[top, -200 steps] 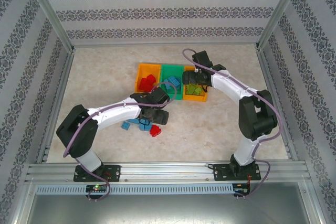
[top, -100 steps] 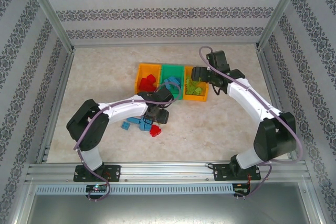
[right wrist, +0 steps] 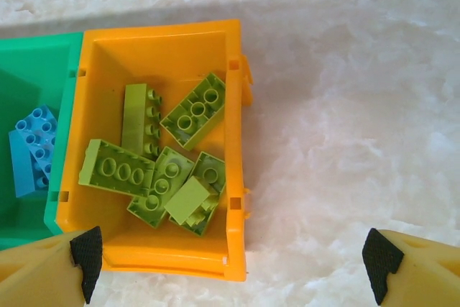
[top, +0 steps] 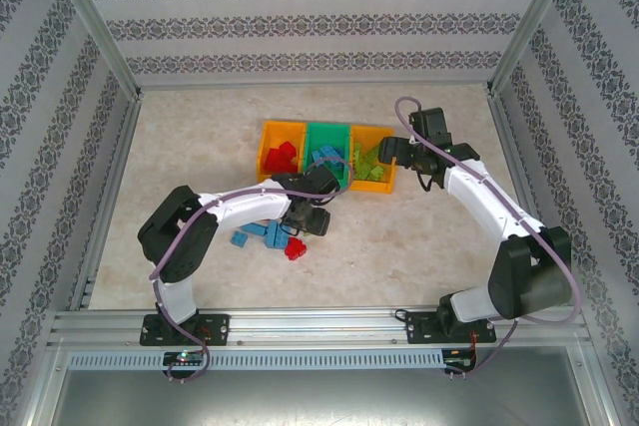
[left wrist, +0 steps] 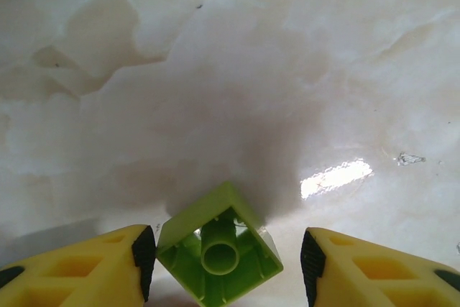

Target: Sort the legos into containers by color

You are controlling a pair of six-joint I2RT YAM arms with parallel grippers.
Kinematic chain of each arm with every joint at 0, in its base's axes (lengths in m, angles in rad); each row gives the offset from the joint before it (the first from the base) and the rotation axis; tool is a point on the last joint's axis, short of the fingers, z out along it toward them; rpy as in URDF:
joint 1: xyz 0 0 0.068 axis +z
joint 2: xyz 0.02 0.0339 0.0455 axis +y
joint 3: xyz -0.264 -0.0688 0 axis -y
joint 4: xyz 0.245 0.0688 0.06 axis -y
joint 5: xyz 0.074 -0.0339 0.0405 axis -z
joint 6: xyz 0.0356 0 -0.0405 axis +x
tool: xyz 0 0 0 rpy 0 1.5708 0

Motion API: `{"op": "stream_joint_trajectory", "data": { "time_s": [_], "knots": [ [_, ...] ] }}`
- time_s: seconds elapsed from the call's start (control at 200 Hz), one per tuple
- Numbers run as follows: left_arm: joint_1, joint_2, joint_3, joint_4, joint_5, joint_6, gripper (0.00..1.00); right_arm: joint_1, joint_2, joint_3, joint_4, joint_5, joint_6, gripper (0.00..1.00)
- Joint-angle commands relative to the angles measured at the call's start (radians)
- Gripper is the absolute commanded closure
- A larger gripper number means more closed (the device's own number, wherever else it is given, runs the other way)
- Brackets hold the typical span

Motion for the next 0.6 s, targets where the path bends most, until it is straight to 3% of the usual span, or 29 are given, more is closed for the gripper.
{"op": "stream_joint_trajectory", "data": {
  "time_s": [0.0,0.38,0.595],
  "knots": [
    [-0.015,0.013,0.022,-0.025,0.022,-0.004,0.41,-0.01,-0.029,-0.023,0.009,-0.018,0.015,0.04],
    [-0.024,-0.016,0.013,-0.084,-0.028,-0.103,0.32,-0.019,-0.027,-0.053,0.034,-0.034,0.02,0.04],
    [-0.029,0.021,0.017,-0.064,-0.012,-0.182,0.33,-0.025,-0.02,-0.065,0.043,-0.041,0.021,0.04]
  ]
}}
